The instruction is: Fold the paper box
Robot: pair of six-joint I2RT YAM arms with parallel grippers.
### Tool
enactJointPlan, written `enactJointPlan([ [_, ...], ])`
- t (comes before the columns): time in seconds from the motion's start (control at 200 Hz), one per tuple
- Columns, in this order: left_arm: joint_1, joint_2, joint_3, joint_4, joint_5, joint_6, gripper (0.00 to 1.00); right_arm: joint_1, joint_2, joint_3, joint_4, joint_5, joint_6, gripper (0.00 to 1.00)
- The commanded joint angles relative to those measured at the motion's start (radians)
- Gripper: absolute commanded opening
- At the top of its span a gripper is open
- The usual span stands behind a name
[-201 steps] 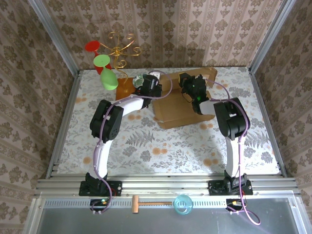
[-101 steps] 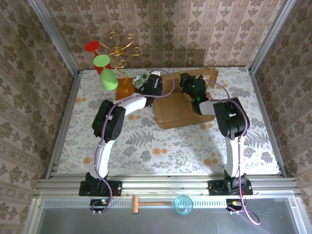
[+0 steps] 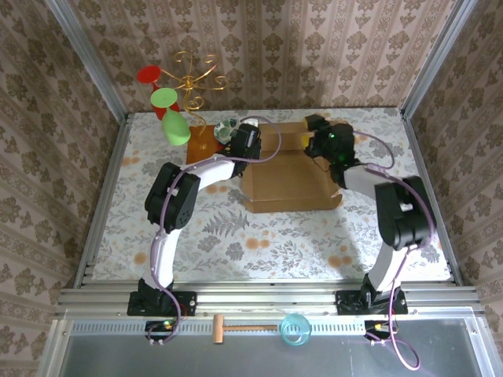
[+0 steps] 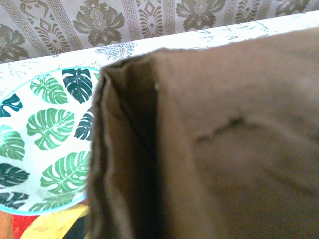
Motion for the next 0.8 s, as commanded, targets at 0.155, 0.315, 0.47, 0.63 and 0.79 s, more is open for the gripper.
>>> enactJointPlan([
  [0.155,-0.004,-0.154,-0.018,-0.151,0.055,-0.019,0.0,-0.188,-0.324,0.067,-0.59,-0.11,-0.286,0.67],
  [0.315,-0.005,-0.215,-0.001,-0.276,0.086,-0.095,0.0,-0.282,-0.343,0.169,-0.865,-0.17,-0.471,0.59],
  [0.47,-0.021,-0.256,0.009,-0.358,0.086,-0.122,0.0,-0.287,-0.34,0.196,-0.94,-0.224,-0.514,0.59],
  [0.63,-0.043,-0.28,0.019,-0.409,0.078,-0.129,0.0,-0.28,-0.334,0.209,-0.922,-0.233,-0.494,0.59],
  [0.79,-0.059,-0.281,0.038,-0.436,0.066,-0.132,0.0,-0.249,-0.291,0.281,-0.977,-0.21,-0.526,0.55],
])
